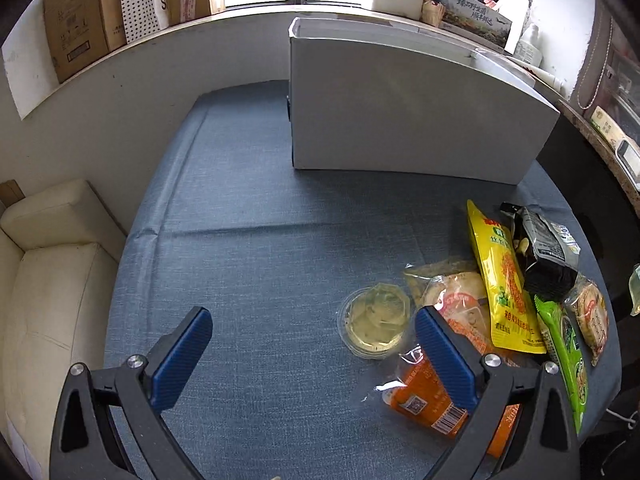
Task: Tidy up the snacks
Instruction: 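Grasp jelly cup with right tool while left tool grasps clear jelly cup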
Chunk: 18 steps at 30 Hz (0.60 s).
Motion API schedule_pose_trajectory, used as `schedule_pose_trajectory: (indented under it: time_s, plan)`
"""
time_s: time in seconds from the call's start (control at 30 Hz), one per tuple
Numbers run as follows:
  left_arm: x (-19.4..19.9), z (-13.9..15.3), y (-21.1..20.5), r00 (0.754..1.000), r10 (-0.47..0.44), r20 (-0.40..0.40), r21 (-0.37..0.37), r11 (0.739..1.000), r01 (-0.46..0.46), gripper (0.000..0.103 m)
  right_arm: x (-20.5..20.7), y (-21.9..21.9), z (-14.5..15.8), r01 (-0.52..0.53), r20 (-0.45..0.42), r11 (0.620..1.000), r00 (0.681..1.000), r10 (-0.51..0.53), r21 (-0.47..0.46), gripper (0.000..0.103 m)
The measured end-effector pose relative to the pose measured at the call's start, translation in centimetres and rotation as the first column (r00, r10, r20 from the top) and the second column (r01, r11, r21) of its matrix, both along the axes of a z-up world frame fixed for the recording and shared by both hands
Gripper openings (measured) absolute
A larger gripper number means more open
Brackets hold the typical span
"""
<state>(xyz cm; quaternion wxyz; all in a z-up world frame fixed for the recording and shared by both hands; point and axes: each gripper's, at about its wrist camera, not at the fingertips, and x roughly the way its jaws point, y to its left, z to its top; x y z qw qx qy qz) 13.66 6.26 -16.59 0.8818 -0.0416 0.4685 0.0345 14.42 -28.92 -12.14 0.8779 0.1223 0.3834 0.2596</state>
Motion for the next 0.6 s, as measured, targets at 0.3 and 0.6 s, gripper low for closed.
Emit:
schedule_pose_trajectory:
  time_s: [0.3, 0.6]
  plan:
    - [1.1, -1.5, -0.7, 0.999, -0.034, 0.008, 0.011, 0.999, 0.034, 0.04, -0.3, 1.1, -0.7, -0.011, -0.013, 1.0, 1.0, 0.011, -0.016, 0.051]
    - [-0.7, 1.8, -0.4, 0.995, -0.063, 0.082, -0.035, 0.997, 0.066, 0.039, -0.2, 2.4, -0.7, -0.044, -0.012, 0.999, 0.999, 0.044, -0.02, 0.051]
